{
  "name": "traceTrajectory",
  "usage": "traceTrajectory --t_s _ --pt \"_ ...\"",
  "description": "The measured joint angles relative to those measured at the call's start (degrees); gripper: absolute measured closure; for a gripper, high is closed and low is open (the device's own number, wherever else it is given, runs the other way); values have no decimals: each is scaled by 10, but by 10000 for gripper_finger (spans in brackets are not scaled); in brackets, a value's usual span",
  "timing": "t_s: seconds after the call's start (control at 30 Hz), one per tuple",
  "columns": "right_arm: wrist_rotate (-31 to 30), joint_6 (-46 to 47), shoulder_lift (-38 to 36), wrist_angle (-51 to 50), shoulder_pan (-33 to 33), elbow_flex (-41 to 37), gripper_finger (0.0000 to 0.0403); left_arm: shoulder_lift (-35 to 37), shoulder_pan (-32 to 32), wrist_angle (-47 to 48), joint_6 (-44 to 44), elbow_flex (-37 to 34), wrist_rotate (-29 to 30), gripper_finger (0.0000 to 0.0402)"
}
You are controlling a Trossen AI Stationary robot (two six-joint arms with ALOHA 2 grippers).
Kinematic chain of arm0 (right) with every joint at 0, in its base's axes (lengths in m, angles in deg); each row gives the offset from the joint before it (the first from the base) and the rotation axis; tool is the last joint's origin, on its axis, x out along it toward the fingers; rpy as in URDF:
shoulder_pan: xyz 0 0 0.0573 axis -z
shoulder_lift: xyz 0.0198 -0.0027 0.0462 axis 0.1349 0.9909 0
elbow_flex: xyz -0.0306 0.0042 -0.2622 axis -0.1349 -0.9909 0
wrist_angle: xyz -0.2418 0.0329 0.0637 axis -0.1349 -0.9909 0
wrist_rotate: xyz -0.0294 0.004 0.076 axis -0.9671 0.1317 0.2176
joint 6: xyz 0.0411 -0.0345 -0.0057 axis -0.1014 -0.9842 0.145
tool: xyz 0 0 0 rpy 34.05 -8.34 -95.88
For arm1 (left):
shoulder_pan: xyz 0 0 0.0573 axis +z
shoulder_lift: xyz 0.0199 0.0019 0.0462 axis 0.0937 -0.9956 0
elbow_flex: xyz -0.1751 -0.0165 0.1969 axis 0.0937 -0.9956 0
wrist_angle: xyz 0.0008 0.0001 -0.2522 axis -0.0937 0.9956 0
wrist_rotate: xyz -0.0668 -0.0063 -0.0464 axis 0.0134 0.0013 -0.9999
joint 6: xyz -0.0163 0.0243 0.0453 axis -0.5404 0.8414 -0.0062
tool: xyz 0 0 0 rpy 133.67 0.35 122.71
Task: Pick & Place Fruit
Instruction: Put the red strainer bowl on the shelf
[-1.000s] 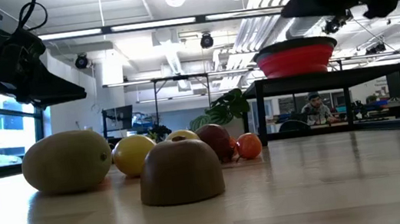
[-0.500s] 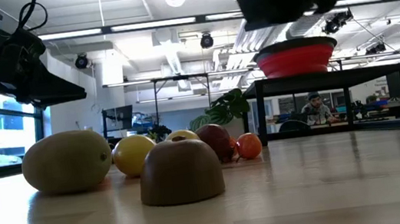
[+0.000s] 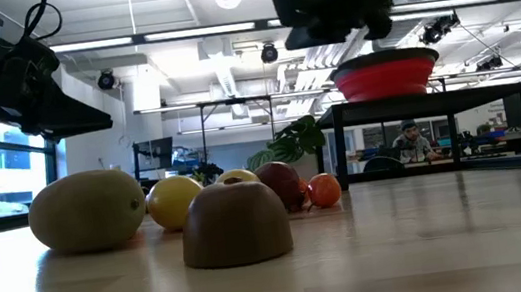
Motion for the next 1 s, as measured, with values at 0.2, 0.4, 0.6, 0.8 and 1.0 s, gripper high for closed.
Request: traceTrajectory --t_s 0.2,0.4,0.6,0.8,1.0 --pt "99 -31 0 103 44 0 401 0 0 -1 15 0 0 274" --pt "110 -123 0 135 59 33 401 0 0 -1 15 0 0 274" --pt "32 -218 0 33 67 124 401 0 0 -2 15 0 0 274" --pt "7 -128 1 -259 104 237 401 0 0 -2 15 0 0 274" --pt "72 -114 3 -350 149 269 401 0 0 -3 15 0 0 274"
